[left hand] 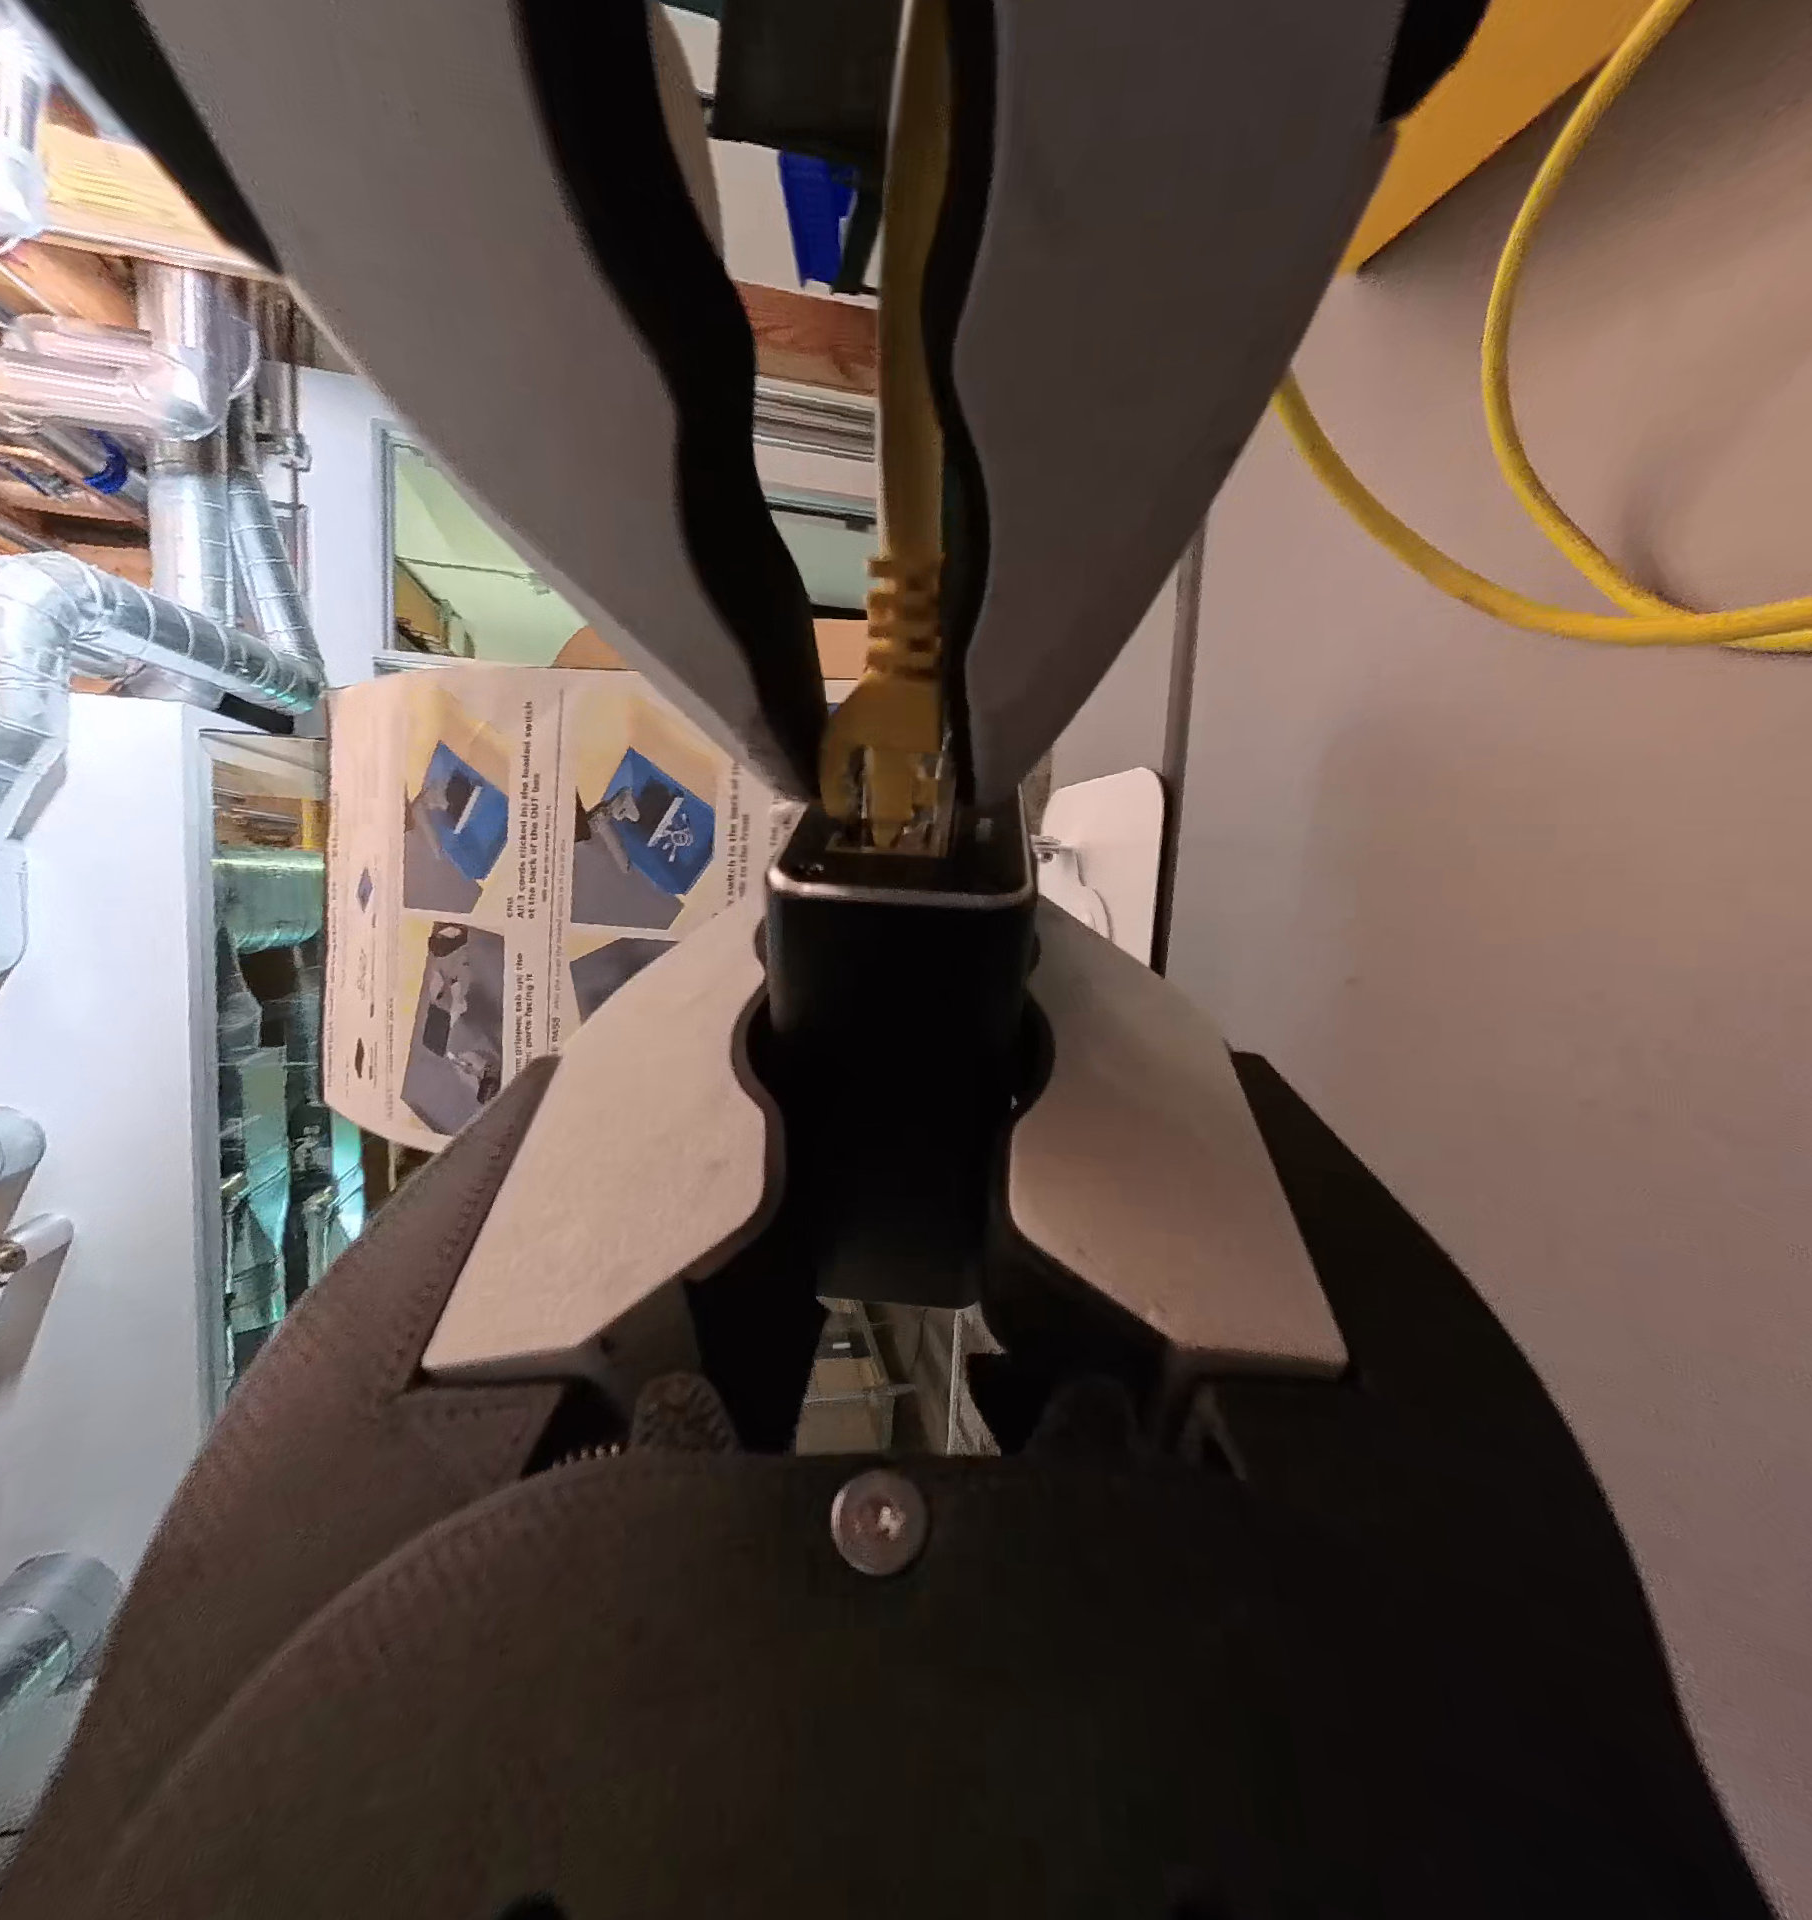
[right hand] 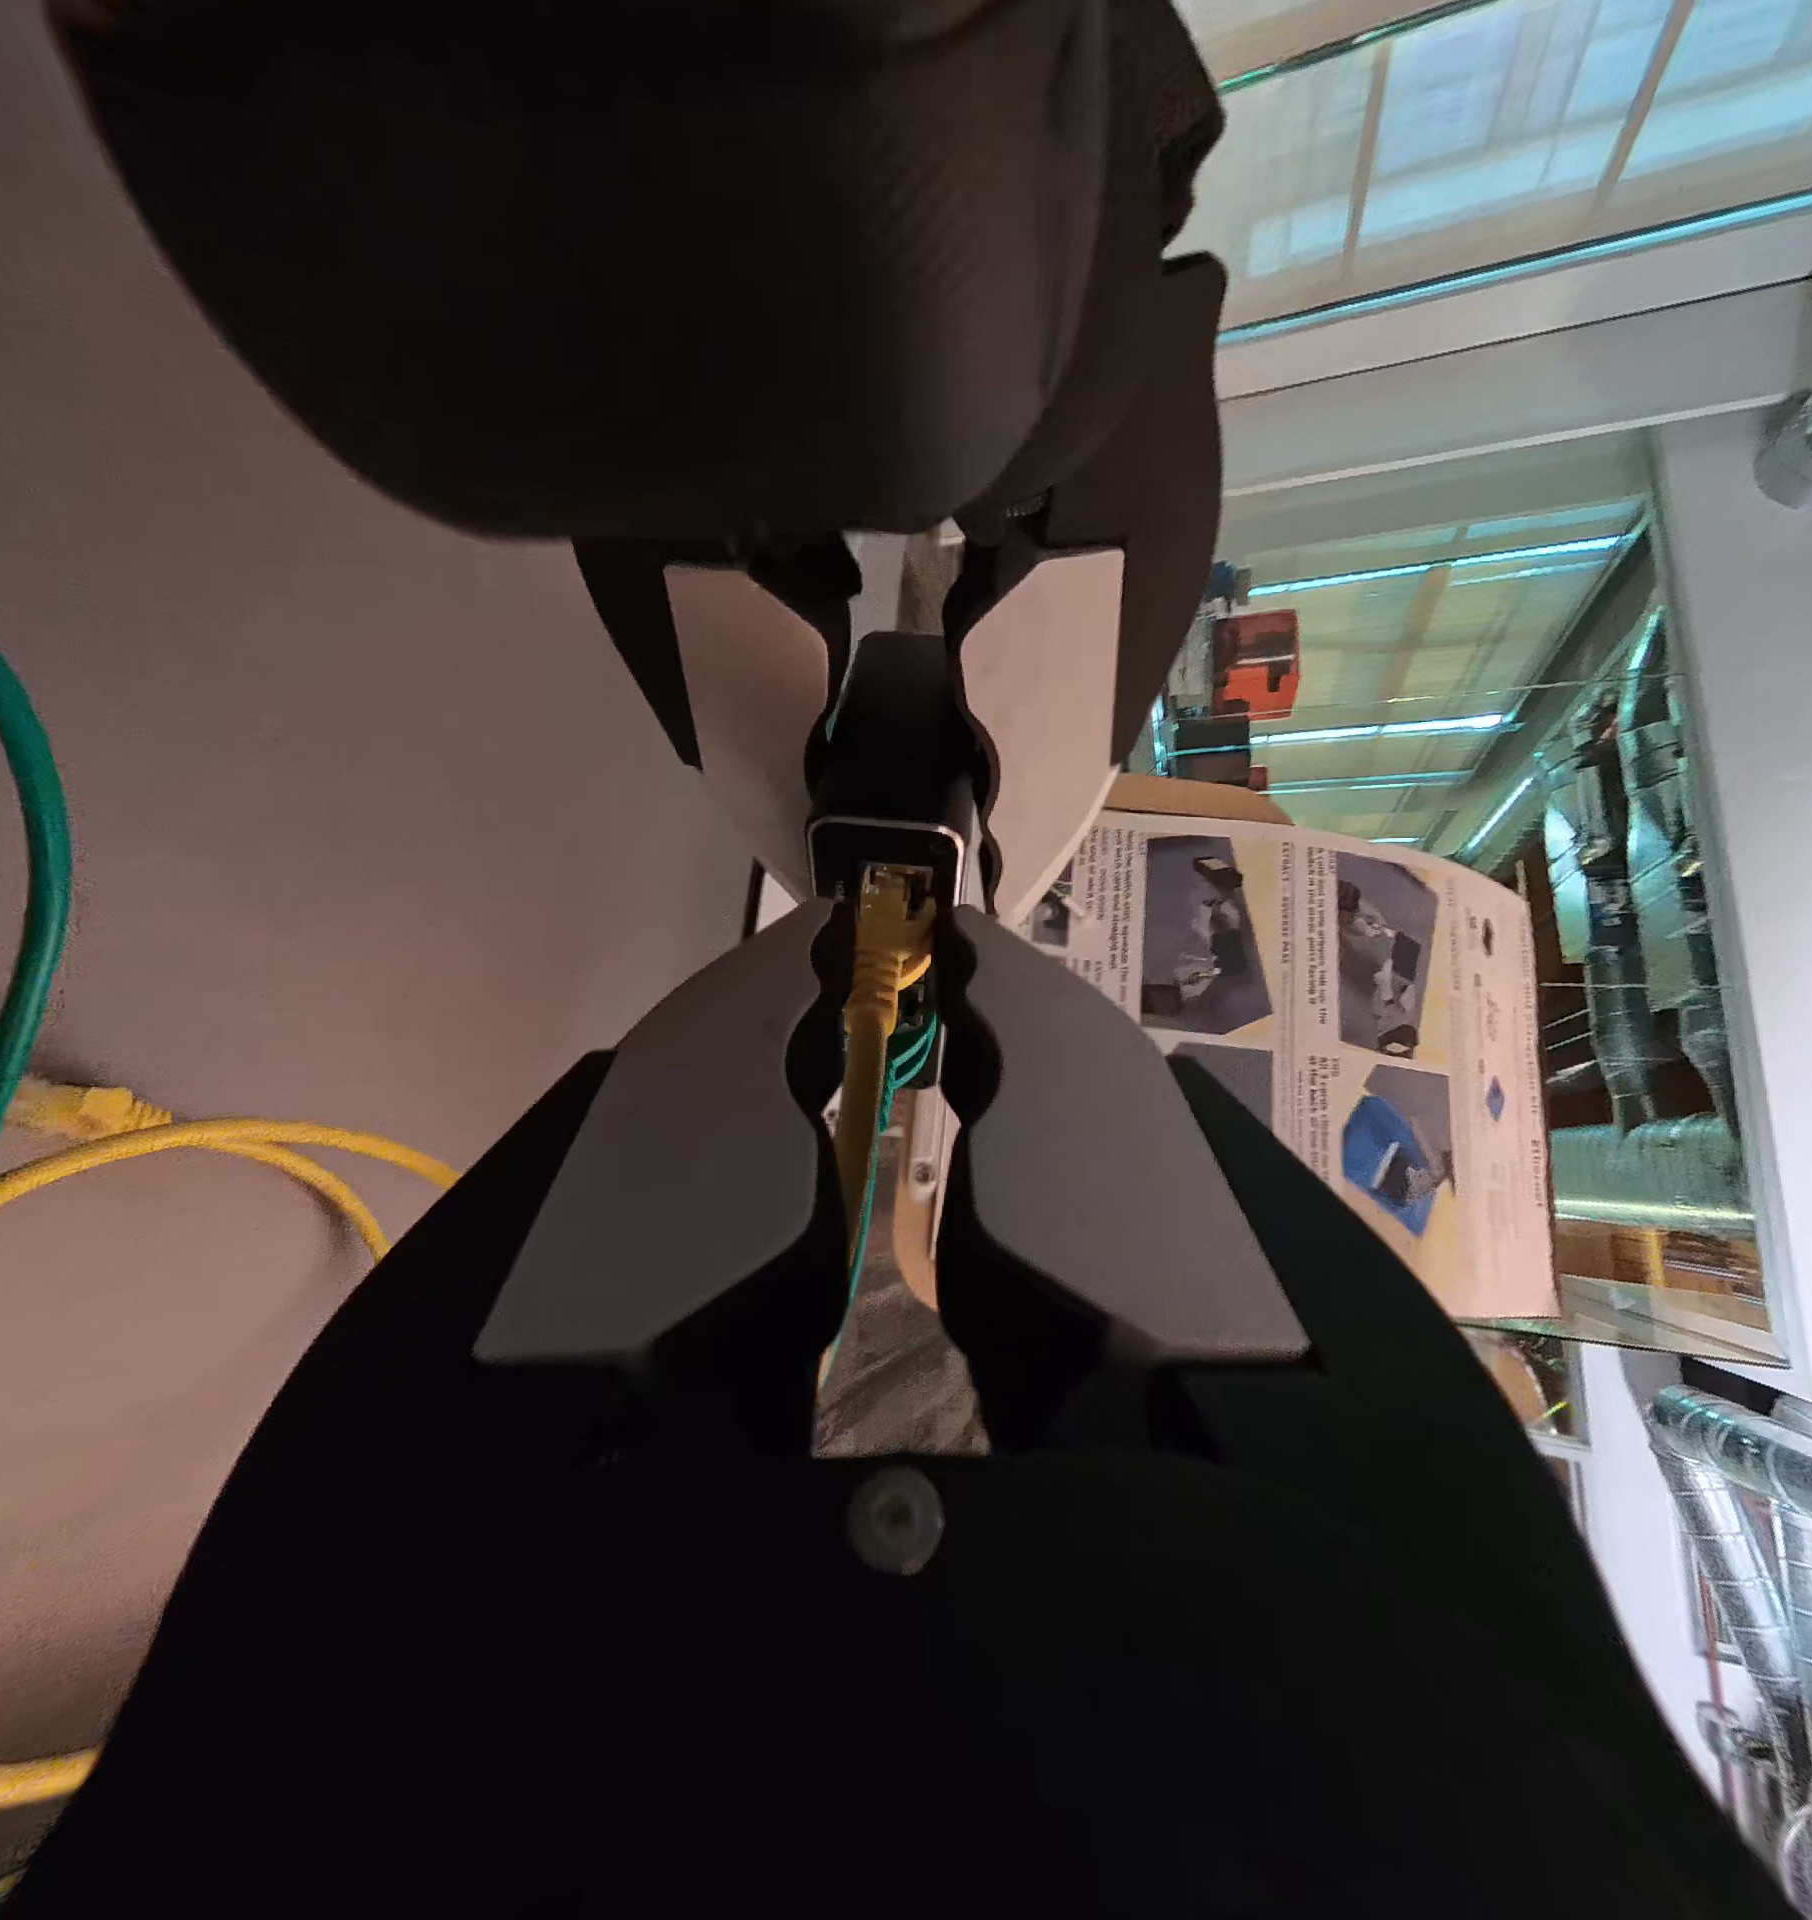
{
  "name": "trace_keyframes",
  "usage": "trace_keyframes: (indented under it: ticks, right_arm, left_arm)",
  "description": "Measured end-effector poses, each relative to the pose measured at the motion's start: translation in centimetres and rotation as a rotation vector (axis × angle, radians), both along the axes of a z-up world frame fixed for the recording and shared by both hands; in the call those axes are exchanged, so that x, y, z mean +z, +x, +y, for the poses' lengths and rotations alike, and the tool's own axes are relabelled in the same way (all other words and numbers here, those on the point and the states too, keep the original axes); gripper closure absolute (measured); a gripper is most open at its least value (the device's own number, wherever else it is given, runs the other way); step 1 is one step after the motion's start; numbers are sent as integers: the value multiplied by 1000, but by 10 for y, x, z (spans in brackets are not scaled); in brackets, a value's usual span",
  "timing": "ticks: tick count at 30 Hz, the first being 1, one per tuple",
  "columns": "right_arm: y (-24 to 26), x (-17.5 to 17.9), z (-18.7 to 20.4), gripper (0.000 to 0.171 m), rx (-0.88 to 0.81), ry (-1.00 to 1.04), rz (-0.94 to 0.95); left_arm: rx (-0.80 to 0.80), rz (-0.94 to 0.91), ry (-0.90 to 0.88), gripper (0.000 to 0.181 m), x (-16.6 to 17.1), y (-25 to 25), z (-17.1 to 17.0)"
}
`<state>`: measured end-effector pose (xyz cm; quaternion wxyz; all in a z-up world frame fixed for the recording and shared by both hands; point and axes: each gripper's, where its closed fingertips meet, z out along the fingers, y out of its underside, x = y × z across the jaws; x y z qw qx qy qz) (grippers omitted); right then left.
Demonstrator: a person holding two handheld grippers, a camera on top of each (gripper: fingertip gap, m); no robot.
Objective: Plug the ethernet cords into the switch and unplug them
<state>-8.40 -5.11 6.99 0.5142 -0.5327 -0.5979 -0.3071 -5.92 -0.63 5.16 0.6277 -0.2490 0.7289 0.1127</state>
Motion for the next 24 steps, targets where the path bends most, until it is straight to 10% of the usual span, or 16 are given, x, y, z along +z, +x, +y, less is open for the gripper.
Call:
trace_keyframes:
  ticks: [24]
  right_arm:
    - [17, -32, -13, 155, -71, -250, -11]
  left_arm:
    - [-96, 147, -175, 142, -40, 17, -13]
